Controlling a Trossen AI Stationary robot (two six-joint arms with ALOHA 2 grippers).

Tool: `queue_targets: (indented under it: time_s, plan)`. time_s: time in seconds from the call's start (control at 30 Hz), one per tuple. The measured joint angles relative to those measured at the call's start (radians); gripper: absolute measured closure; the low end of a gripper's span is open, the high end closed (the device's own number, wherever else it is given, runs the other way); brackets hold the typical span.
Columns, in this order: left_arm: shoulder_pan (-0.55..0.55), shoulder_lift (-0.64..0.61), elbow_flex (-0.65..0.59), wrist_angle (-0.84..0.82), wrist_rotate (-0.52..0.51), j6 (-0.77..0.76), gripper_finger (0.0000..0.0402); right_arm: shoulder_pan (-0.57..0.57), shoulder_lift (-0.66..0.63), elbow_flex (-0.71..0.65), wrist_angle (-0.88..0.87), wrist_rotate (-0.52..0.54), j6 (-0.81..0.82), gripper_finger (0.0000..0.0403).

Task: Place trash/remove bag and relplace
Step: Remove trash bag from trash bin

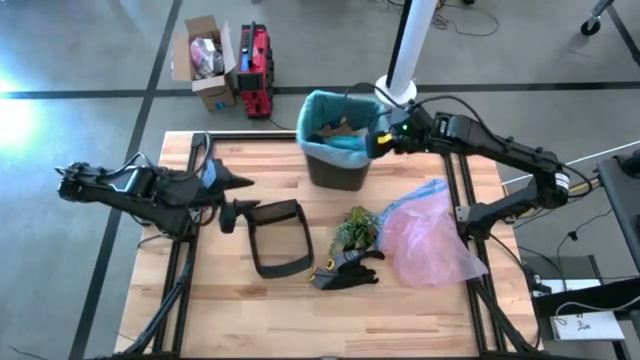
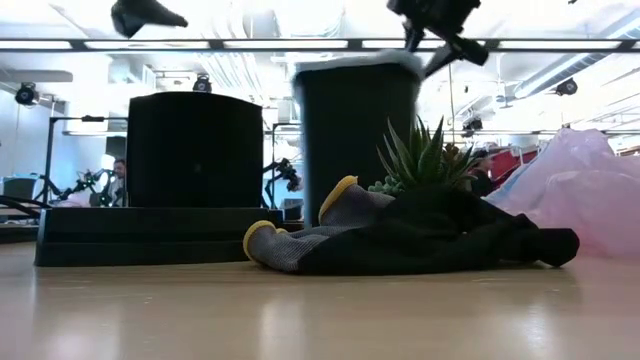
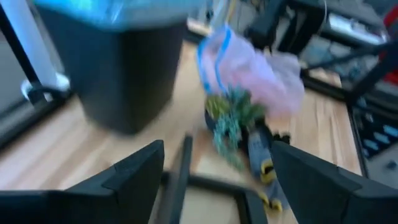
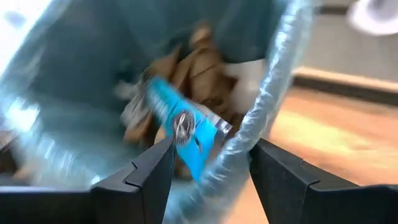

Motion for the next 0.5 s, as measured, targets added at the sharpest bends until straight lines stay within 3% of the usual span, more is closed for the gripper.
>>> queue_targets:
  time_s: [0.17,0.37,0.5]
  plan:
    - [0.0,0.037,-0.038,0.2,-0.087,0.083,0.0128,0.096,0.002,0.0,0.113,-0.07,0.002,0.0217]
    - [-0.001,0.145,-0.138,0.561,-0.082,0.217,0.0123,0.189,0.002,0.001,0.28,-0.085,-0.011,0.0217]
    - [-0.001,0.264,-0.158,0.752,-0.088,0.29,0.0127,0.2,-0.012,0.001,0.274,-0.083,-0.037,0.0217]
